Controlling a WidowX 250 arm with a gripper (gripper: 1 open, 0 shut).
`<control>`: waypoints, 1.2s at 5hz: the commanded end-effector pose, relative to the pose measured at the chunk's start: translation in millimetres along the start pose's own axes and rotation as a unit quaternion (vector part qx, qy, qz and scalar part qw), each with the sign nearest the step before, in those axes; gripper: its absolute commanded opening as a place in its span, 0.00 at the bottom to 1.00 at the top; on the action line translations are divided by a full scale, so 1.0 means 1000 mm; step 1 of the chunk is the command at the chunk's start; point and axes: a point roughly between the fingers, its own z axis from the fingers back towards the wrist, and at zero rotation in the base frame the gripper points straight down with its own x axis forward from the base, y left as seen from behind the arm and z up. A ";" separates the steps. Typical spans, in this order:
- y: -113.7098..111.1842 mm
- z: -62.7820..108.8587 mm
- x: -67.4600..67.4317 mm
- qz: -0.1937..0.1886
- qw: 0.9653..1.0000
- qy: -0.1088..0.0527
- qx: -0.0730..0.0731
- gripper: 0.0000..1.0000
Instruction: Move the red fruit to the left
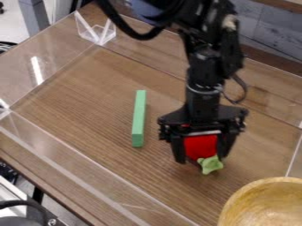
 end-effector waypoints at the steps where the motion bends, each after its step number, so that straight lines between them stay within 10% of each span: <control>1: -0.007 0.018 0.017 0.041 0.999 -0.014 -0.029 1.00; 3: -0.034 0.002 0.007 0.076 0.997 -0.022 -0.026 1.00; 5: -0.029 0.032 0.012 0.042 0.999 -0.020 -0.019 1.00; 6: -0.016 0.020 0.017 0.065 0.997 -0.023 -0.017 1.00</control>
